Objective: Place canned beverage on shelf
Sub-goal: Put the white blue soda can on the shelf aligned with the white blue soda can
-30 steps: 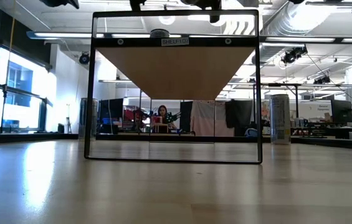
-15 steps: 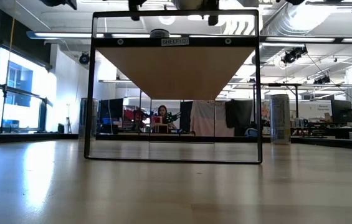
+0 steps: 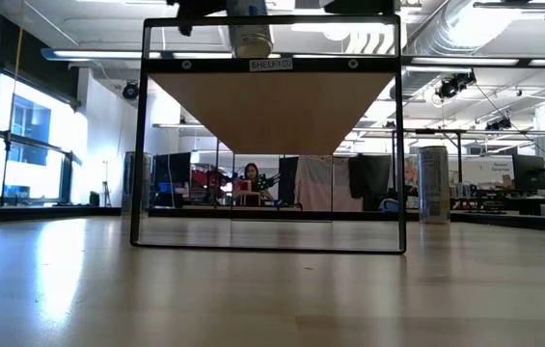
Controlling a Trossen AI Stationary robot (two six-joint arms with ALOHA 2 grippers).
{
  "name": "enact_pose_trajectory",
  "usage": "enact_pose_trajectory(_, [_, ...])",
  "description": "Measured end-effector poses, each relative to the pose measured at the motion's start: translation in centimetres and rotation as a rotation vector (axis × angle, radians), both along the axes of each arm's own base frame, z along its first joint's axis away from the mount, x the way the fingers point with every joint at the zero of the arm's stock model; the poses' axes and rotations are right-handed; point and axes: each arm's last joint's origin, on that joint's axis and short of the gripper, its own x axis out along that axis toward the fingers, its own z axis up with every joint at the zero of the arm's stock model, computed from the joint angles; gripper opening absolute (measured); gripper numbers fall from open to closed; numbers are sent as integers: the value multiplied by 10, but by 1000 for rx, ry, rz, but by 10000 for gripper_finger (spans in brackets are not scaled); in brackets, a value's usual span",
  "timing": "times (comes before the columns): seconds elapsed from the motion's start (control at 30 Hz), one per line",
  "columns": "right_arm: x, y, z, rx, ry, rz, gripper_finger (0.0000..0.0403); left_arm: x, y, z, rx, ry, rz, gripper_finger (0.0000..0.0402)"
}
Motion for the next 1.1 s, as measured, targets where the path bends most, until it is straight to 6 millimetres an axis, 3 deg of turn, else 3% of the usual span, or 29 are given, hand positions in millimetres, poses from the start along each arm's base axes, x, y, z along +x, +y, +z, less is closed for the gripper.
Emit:
enact_pose_trajectory(0.2, [-21,-5,14,-28,-7,-88,381,30,-10,-2,110,98,26,147])
enact_pose_trajectory(0.4, [-26,-6,14,-34,17,-122,381,49,-16,-14,191,171,69,147])
enact_pose_trajectory(0.77, [-26,-6,10,-18,48,-123,381,63,-16,-32,166,231,101,157])
enact_pose_trajectory(1.1, [-26,-6,9,-16,51,-122,381,64,-16,-35,98,233,112,159])
